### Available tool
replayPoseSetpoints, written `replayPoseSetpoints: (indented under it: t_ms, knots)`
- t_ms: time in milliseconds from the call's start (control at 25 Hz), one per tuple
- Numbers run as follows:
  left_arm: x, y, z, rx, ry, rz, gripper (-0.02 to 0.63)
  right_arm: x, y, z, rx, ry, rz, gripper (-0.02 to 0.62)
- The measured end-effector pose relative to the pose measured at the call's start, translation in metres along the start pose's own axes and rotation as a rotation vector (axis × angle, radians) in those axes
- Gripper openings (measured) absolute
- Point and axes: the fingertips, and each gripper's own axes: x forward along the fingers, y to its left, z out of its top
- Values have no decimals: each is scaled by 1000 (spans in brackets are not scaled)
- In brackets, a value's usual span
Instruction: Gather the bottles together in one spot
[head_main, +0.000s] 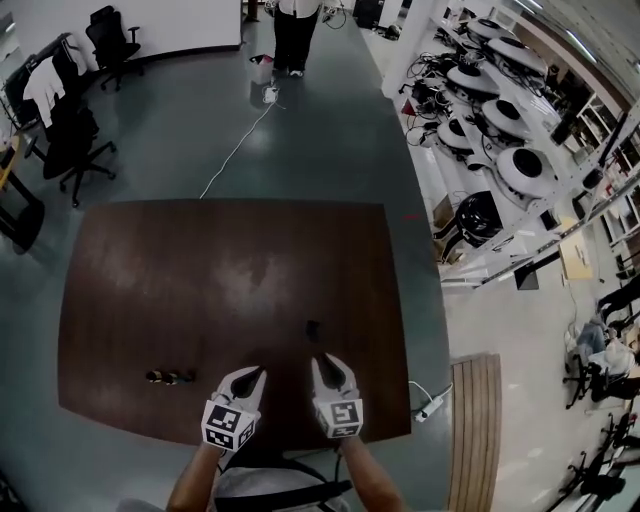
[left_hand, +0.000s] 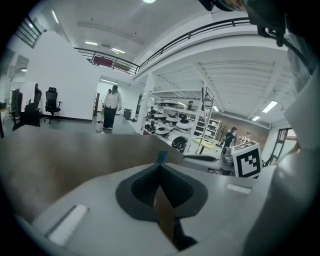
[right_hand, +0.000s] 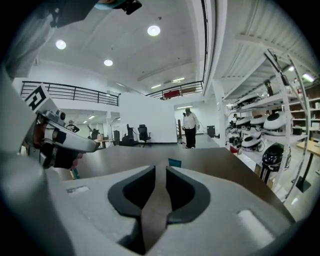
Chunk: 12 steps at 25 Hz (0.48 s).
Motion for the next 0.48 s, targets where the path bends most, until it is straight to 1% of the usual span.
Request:
replayPoseSetpoints:
  t_ms: [80,160,320,480]
  knots:
    - [7,6,0,-7,12,9,0,11,-4,-5,11,17,10,72]
    - [12,12,0,-17,22,17,0,22,-6,-11,15,36,19,111]
    - [18,24,-2,-36,43,29,0,45,-11,-22,7,72,36,152]
    - [25,32,-4,-49,58,39,0,64,-17,-31,3,99,46,173]
